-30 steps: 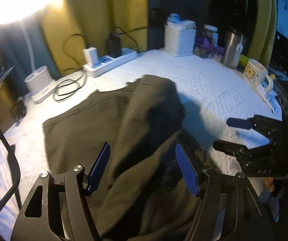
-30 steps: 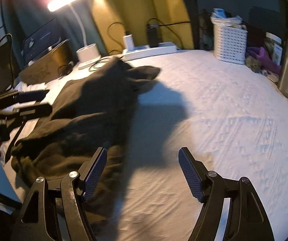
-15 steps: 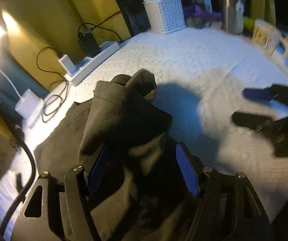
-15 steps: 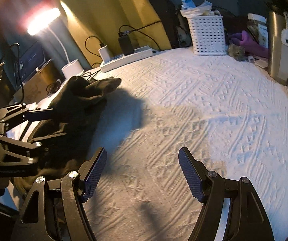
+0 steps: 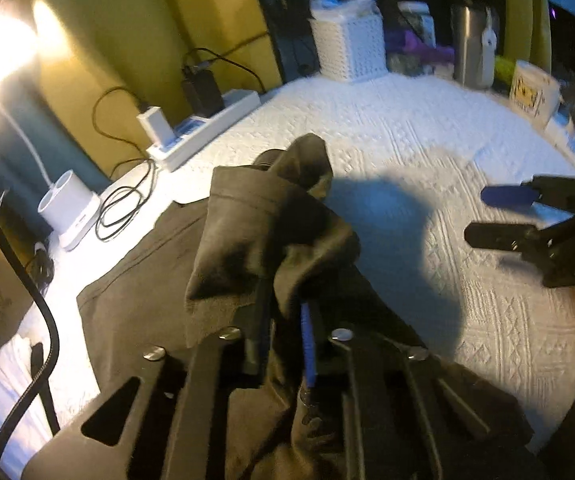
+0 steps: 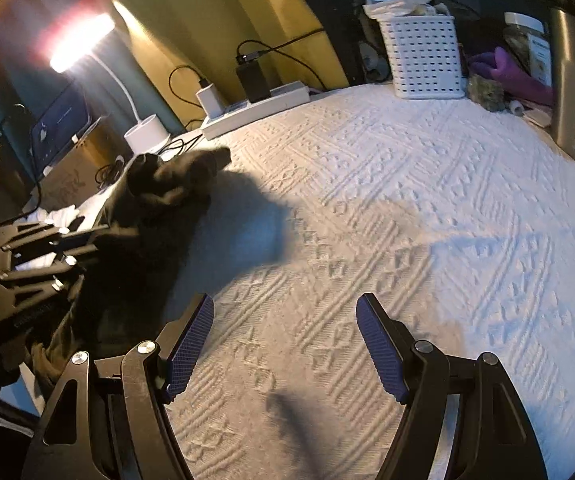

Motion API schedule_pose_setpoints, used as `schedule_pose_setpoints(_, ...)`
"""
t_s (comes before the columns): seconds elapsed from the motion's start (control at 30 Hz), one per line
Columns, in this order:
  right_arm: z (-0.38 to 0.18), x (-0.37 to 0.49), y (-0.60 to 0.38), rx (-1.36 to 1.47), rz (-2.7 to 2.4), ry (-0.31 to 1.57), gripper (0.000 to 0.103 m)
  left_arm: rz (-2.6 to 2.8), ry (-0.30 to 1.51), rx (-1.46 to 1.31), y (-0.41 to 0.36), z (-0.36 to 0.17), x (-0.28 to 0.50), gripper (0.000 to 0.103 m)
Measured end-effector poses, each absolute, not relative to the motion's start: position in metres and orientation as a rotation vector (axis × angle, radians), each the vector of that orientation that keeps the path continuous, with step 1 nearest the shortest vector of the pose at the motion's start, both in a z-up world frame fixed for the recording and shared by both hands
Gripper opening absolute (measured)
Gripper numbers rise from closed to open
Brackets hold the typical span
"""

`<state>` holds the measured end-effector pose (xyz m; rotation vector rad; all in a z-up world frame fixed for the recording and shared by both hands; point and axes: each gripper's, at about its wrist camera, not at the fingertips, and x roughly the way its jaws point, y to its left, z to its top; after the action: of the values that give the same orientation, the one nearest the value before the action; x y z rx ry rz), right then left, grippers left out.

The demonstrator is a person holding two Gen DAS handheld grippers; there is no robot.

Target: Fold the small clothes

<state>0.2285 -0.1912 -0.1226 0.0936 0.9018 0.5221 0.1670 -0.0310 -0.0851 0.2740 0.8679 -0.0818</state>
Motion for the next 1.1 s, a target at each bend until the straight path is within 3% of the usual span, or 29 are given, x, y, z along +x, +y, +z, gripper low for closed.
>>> schedule_pose_setpoints(0.7,-0.098,0.234,-0.086,-0.044,0.529,0.926,0.075,-0.123,0.692,-0.15,0.112,-0.05,0.148,0.003)
schedule_pose_setpoints(1.1,-0.104,0.253,-0.016,-0.119,0.578,0.936,0.075,-0.022,0.785,-0.33,0.201,-0.103,0.165,0.003)
